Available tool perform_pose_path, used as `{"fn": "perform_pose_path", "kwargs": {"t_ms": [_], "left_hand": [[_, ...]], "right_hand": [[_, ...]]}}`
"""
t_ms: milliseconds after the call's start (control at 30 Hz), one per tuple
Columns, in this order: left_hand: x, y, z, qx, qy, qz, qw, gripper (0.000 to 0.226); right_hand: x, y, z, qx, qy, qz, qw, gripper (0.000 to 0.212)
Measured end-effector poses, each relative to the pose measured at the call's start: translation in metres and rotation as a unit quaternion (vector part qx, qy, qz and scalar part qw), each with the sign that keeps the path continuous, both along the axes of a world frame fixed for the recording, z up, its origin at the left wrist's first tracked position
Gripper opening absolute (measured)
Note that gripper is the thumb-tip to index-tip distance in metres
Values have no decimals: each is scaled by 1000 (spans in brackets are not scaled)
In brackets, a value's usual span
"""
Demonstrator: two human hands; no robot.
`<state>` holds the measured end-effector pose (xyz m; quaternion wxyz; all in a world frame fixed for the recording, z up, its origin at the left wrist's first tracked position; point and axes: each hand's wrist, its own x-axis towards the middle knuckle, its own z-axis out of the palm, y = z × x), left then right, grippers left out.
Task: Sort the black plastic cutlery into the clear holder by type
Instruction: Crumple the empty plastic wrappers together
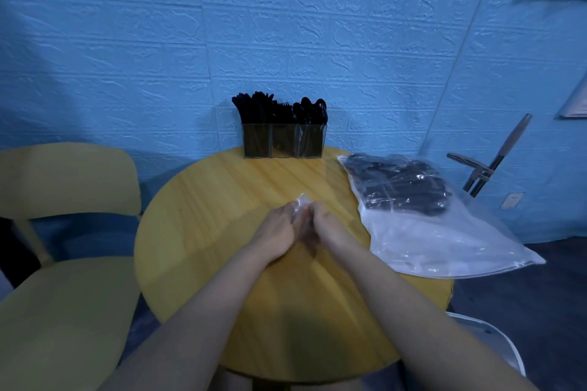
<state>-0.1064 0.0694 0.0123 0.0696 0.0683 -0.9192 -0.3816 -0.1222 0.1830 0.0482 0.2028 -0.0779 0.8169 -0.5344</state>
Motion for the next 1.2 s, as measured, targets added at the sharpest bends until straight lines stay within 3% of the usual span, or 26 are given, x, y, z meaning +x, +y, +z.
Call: {"fn": "perform_pose_path", "kwargs": {"t_ms": [67, 133, 233, 333, 400, 467, 533, 600, 667, 733, 833, 933, 1000, 1100, 1200], "left_hand": [[4, -3, 8, 13, -22, -44, 999, 35], [1, -4, 12, -28, -39, -80, 996, 34], [-5, 5, 7, -101, -59, -27, 993, 46], [-5, 12, -1, -136, -32, 31, 990, 44], [-4, 8, -1, -191, -29, 15, 981, 42], [-2, 0, 0, -243, -15, -16, 970, 41], [0, -6, 3, -286, 1, -56, 957, 37], [2, -13, 3, -315, 16, -104, 943, 35], [5, -21, 1, -304, 42, -142, 941, 32], [7, -28, -4, -251, 70, -152, 953, 26], [13, -30, -3, -77, 69, -84, 991, 22], [15, -30, -3, 49, 78, -48, 995, 16], [16, -32, -3, 45, 84, -48, 994, 37], [23, -40, 1, -88, 45, -78, 992, 56], [34, -47, 4, -117, -3, -121, 986, 77]], "right_hand": [[-4, 1, 4, -109, -82, -43, 990, 36], [-9, 6, 7, -196, -162, -60, 965, 37], [-15, 8, 2, -207, -178, -47, 961, 35], [-23, 18, -5, -45, -53, 63, 996, 23], [-31, 32, -5, 80, 54, 160, 982, 31], [-36, 45, -1, 170, 170, 178, 954, 36], [-38, 49, 1, 149, 252, 168, 941, 42], [-37, 43, 0, 85, 229, 167, 955, 51], [-36, 34, -3, 92, 187, 180, 961, 52], [-32, 27, -8, 128, 185, 204, 953, 39], [-25, 20, -15, 157, 229, 196, 940, 34], [-17, 16, -22, 159, 267, 165, 936, 26], [-15, 13, -24, 167, 263, 139, 940, 22], [-15, 5, -22, 189, 239, 98, 947, 17], [-16, -2, -21, 219, 247, 67, 942, 21]]}}
